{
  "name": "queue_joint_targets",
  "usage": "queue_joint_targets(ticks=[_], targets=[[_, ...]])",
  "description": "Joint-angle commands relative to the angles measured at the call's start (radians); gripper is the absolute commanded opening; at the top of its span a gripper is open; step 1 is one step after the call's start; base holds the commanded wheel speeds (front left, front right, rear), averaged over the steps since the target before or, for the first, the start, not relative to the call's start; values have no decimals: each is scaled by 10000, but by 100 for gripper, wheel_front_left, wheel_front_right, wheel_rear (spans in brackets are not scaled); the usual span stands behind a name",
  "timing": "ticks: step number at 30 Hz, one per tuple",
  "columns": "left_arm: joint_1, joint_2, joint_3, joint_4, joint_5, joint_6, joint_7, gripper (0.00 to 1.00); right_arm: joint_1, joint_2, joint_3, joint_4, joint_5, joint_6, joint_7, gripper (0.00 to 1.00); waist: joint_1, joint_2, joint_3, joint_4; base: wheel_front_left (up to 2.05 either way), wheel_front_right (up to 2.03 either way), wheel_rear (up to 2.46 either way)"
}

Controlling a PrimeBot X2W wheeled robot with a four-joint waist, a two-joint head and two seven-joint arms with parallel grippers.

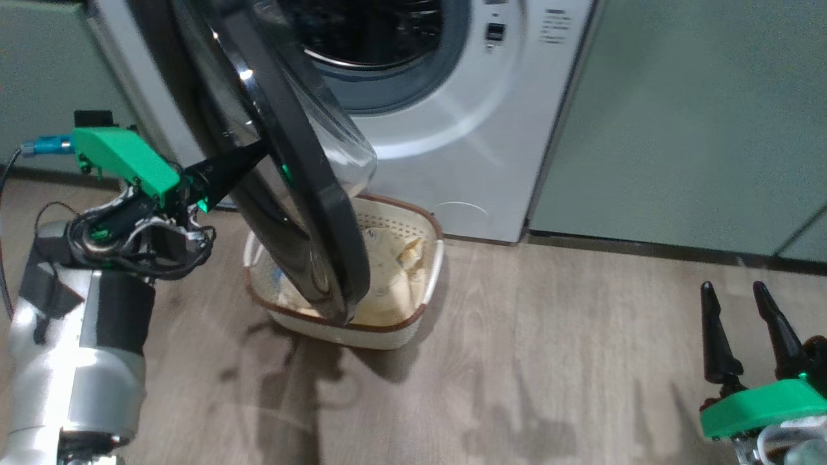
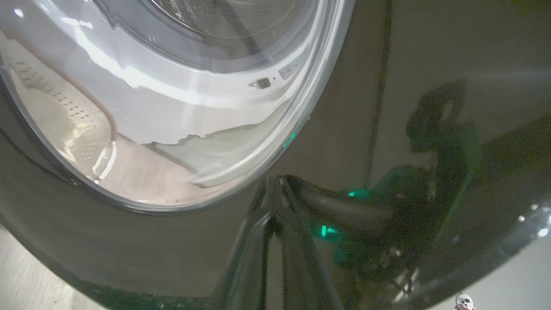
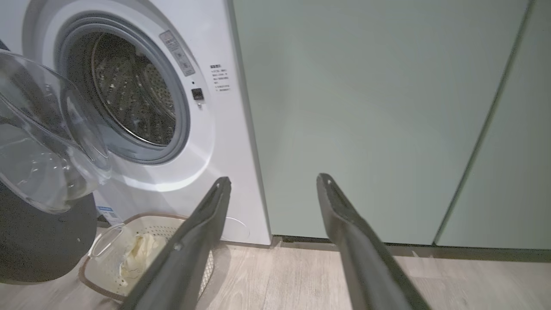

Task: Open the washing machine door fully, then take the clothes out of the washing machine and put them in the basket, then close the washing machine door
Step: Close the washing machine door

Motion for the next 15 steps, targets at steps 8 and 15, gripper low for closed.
queue_joint_targets(ticks=[8,15], targets=[[-298,-16,552,-191,120,-574,-871,0,-373,-29,164,-264,-13,2,-67,100,0,0,180,-1267,0,0,0],[-382,-116,696,33,86,-892,-1266,0,-412,-11,140,-305,6,2,-67,100,0,0,279,-1711,0,0,0]])
